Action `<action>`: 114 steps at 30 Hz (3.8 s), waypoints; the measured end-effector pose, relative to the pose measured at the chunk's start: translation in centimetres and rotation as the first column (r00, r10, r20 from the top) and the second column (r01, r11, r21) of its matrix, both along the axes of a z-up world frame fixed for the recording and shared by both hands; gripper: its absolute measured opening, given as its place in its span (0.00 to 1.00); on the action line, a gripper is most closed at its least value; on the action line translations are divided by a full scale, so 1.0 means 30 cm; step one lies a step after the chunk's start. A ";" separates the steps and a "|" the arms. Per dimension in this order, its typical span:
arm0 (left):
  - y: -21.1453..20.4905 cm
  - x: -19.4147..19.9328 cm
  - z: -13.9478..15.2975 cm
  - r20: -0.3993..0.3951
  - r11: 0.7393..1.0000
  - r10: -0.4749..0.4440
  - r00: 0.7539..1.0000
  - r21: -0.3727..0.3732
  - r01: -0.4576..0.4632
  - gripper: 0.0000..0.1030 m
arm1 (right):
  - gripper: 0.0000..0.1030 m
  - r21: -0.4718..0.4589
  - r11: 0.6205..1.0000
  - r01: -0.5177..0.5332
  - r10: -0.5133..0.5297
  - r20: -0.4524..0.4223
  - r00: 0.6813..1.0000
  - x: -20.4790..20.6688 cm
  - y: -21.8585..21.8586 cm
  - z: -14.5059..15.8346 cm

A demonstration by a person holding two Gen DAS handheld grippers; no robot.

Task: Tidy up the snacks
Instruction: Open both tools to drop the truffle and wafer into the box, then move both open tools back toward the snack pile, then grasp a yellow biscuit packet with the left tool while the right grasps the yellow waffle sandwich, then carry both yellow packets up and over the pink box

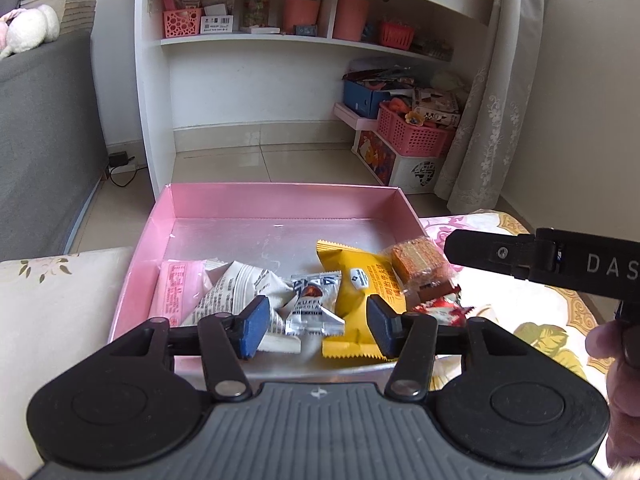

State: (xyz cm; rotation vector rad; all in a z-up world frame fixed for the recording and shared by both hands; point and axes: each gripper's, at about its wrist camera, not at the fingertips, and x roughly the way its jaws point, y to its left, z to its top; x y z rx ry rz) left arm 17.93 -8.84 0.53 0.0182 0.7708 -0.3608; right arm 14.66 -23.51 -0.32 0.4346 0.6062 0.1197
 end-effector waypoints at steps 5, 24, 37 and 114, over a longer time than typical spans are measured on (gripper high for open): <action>0.023 -0.063 0.024 -0.002 1.000 -0.010 1.000 0.015 0.010 0.52 | 0.56 -0.031 0.999 -0.014 0.014 0.007 1.000 -0.057 0.027 0.046; 0.106 -0.308 0.083 0.009 0.999 -0.023 1.000 0.049 0.023 0.81 | 0.81 -0.117 0.988 -0.100 0.100 -0.002 0.995 -0.303 0.146 0.146; 0.202 -0.438 0.030 0.011 0.996 0.009 1.000 0.094 -0.010 1.00 | 0.94 -0.169 0.977 -0.127 0.131 0.008 0.991 -0.438 0.222 0.081; 0.404 -0.399 -0.130 -0.078 0.981 0.106 0.991 0.171 -0.092 0.35 | 0.39 -0.288 0.956 -0.050 -0.064 -0.372 0.926 -0.440 0.077 -0.181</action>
